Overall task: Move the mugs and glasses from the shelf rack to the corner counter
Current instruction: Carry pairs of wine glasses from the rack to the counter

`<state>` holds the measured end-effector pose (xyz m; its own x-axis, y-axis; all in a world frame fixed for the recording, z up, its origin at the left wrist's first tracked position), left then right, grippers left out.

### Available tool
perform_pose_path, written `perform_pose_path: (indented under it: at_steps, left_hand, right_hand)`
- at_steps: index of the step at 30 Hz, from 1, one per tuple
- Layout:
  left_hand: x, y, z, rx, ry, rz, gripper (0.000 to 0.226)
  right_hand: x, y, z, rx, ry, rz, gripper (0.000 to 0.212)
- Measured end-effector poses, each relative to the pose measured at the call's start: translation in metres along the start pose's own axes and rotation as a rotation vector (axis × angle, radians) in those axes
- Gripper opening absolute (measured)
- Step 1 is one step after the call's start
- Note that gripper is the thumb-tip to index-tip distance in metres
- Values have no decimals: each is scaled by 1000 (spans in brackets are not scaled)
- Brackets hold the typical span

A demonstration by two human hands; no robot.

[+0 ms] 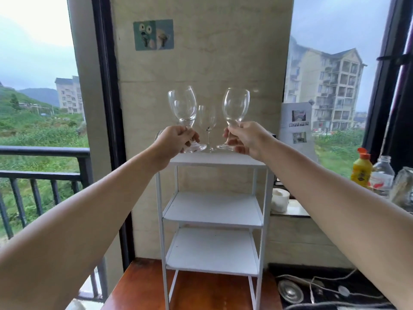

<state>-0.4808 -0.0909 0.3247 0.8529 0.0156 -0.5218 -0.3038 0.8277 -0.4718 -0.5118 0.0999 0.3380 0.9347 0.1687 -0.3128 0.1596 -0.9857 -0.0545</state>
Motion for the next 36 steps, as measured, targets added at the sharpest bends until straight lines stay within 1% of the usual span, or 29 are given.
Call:
perform_pose_path:
  at_steps: [4, 7, 11, 14, 17, 19, 21, 22, 23, 25, 29, 33, 36]
  left_hand:
    - [29, -3, 19, 30, 25, -51, 28]
    - [62, 0, 31, 85, 24, -109, 29]
    - [118, 17, 39, 156, -30, -194, 28]
    - [164, 40, 39, 203, -95, -271, 29]
    - [212, 76, 46, 261, -160, -407, 29]
    - [241, 106, 59, 290, -165, -518, 30]
    - [260, 129, 67, 323, -171, -564, 31]
    - [262, 135, 65, 335, -171, -566, 31]
    - [280, 160, 81, 356, -157, -642, 32]
    - [304, 194, 100, 367, -122, -736, 34]
    - [367, 267, 154, 410, -62, -893, 34]
    - [454, 344, 236, 469, 9, -1052, 33]
    - [518, 386, 295, 495, 31, -1177, 32]
  right_hand:
    - [45, -8, -5, -18, 7, 4, 22]
    - [89, -16, -2, -40, 27, 69, 24]
    - [152, -25, 12, -56, 110, 171, 24]
    - [209, -30, 26, -106, 182, 231, 23]
    - [277, -45, 38, -114, 253, 302, 22]
    - [322, -61, 43, -129, 284, 379, 24]
    - [353, -73, 51, -127, 308, 441, 24]
    - [359, -72, 53, -134, 329, 442, 23]
    - [391, -91, 52, -133, 342, 513, 23]
    - [432, -116, 55, -138, 353, 617, 21]
    - [529, -170, 55, -115, 385, 811, 19]
    - [648, -228, 46, -47, 429, 1027, 21]
    - [730, -264, 38, -10, 469, 1130, 20]
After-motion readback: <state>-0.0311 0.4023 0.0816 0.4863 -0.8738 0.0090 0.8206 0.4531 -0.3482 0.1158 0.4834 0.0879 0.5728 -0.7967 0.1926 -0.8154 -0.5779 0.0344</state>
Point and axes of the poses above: each hand's wrist, its own x-axis away from the middle knuckle, its own y-axis out of the palm, z = x × y, the point moved 1 cm from there along -x, towards the middle knuckle, and after that the axes turned 8 degrees about -x, right-handed, at the moved point
